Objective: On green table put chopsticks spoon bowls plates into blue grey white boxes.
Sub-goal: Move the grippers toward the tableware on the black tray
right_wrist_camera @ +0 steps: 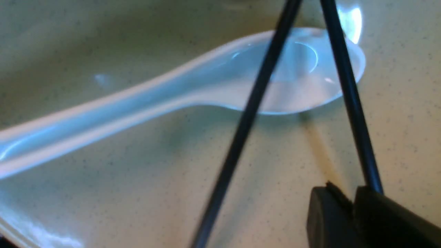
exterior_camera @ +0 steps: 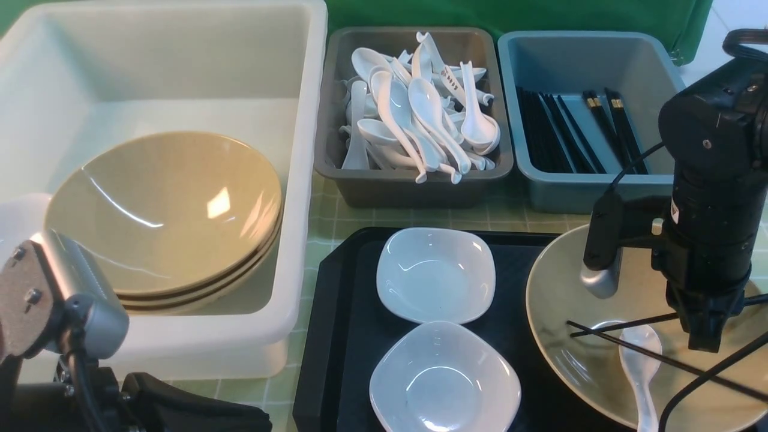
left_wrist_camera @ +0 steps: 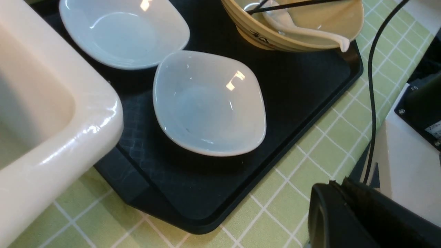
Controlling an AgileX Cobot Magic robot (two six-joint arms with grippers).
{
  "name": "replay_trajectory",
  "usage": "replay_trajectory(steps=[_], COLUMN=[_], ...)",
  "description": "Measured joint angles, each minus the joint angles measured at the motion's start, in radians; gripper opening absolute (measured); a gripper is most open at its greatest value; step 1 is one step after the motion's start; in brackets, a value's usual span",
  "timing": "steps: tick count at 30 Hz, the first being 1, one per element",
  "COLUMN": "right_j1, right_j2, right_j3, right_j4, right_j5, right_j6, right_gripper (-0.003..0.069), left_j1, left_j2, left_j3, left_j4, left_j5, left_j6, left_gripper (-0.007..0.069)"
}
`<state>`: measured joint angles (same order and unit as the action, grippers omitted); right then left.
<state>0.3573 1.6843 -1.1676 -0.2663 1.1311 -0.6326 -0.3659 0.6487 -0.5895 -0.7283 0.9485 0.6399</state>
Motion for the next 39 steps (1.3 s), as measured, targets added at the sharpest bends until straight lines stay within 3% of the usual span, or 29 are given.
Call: replay_trajectory(steps=[4, 8, 11, 15, 16, 17, 19, 24, 32, 39], right_j1=[0.000, 0.028, 0.081, 0.190, 0.190, 0.223, 0.243, 0.252, 0.249, 0.187], right_j2=[0.002, -0.009, -0.037, -0.061, -0.061, -0.061, -0.061, -0.061, -0.041, 0.022], right_j3=[0.000, -0.001, -0.005, 0.000, 0.000, 0.026, 0.061, 0.135, 0.141, 0.141], right_j4=[-0.001, -0.014, -0.019, -0.018, -0.018, -0.019, -0.043, -0.238, -0.310, -0.330], right_j5=[-0.014, -0.024, -0.024, -0.025, -0.025, -0.027, -0.030, -0.038, -0.076, -0.085], right_j6=[0.033, 0.056, 0.058, 0.090, 0.092, 0.102, 0.108, 0.163, 0.155, 0.152], right_gripper=[0.0162, 0.0260, 0.0346, 0.0545, 0.0545, 0.0620, 0.0659, 0.0689, 0.0690, 0.0675], left_j1=[0.000, 0.000, 0.000, 0.000, 0.000, 0.000, 0.000, 0.000, 0.000, 0.000], left_j2=[0.000, 0.000, 0.000, 0.000, 0.000, 0.000, 0.000, 0.000, 0.000, 0.000], left_j3=[0.000, 0.000, 0.000, 0.000, 0.000, 0.000, 0.000, 0.000, 0.000, 0.000], left_j4=[0.000, 0.000, 0.000, 0.000, 0.000, 0.000, 0.000, 0.000, 0.000, 0.000], left_j5=[0.001, 0.002, 0.003, -0.002, -0.002, -0.003, -0.004, -0.004, -0.004, -0.003], left_j6=[0.000, 0.000, -0.001, -0.001, -0.001, -0.001, -0.001, -0.001, 0.000, 0.000], left_gripper=[-0.0001, -0.0001, -0.0001, -0.0001, -0.0001, -0.0001, -0.0001, -0.0001, -0.0001, -0.0001])
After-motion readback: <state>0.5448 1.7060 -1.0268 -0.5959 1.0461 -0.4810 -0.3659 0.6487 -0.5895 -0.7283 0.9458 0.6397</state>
